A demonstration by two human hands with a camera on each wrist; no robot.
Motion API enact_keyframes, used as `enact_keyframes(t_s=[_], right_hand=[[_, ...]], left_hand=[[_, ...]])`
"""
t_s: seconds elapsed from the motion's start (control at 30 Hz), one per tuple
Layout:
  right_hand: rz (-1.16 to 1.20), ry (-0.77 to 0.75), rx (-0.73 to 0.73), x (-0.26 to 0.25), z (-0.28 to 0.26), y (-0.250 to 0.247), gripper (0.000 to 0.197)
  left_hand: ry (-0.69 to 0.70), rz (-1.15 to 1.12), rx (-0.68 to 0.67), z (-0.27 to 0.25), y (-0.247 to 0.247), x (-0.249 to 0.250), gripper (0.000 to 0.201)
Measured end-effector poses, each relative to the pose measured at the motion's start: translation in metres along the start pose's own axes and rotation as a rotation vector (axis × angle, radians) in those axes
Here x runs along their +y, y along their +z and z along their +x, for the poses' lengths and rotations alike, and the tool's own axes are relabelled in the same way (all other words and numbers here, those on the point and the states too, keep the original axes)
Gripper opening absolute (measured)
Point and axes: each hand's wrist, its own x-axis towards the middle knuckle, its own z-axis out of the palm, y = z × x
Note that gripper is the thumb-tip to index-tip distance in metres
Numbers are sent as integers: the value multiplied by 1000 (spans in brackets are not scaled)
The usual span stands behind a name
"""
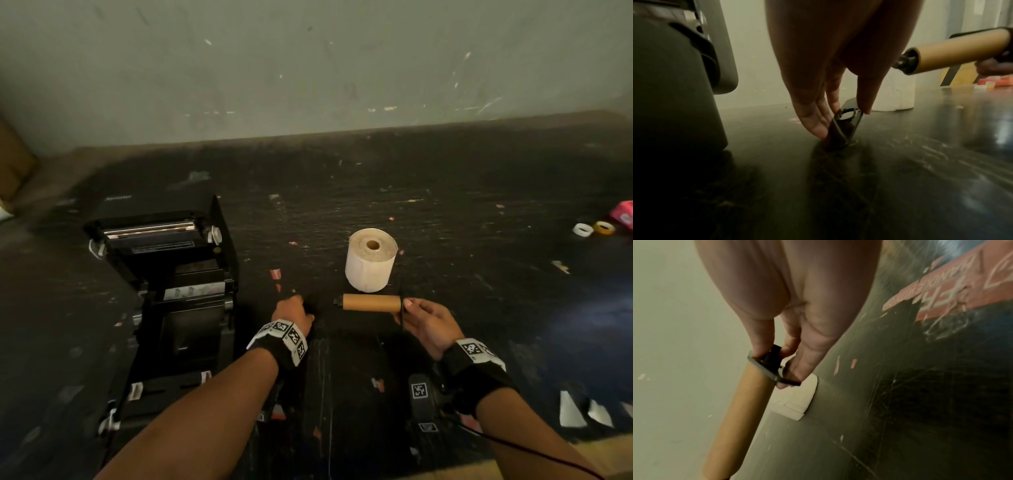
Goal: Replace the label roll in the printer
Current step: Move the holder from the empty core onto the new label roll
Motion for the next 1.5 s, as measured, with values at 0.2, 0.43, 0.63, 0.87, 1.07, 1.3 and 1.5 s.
enact_keyframes(t_s=[0.2, 0.43, 0.63, 0.87, 1.07, 1.3, 1.5], right_hand=[[0, -6, -43, -6, -2, 4, 15], [54, -10, -150, -23, 0, 12, 15], [45, 9, -181, -27, 3, 17, 17], [26, 61, 12, -38, 11, -32, 21], [-119, 118, 131, -31, 18, -59, 28], [-370, 188, 79, -14, 20, -48, 20], [-683, 154, 88, -19, 29, -46, 22]], left_hand=[[76, 59, 4, 2, -2, 2, 35], [323, -477, -290, -9, -46, 31, 32], [491, -231, -225, -8, -44, 31, 35], [375, -115, -202, 2, -38, 7, 28], [290, -39, -242, 1, -24, 8, 34], [288, 158, -292, -6, 2, 14, 41], [272, 204, -311, -6, 5, 12, 45]])
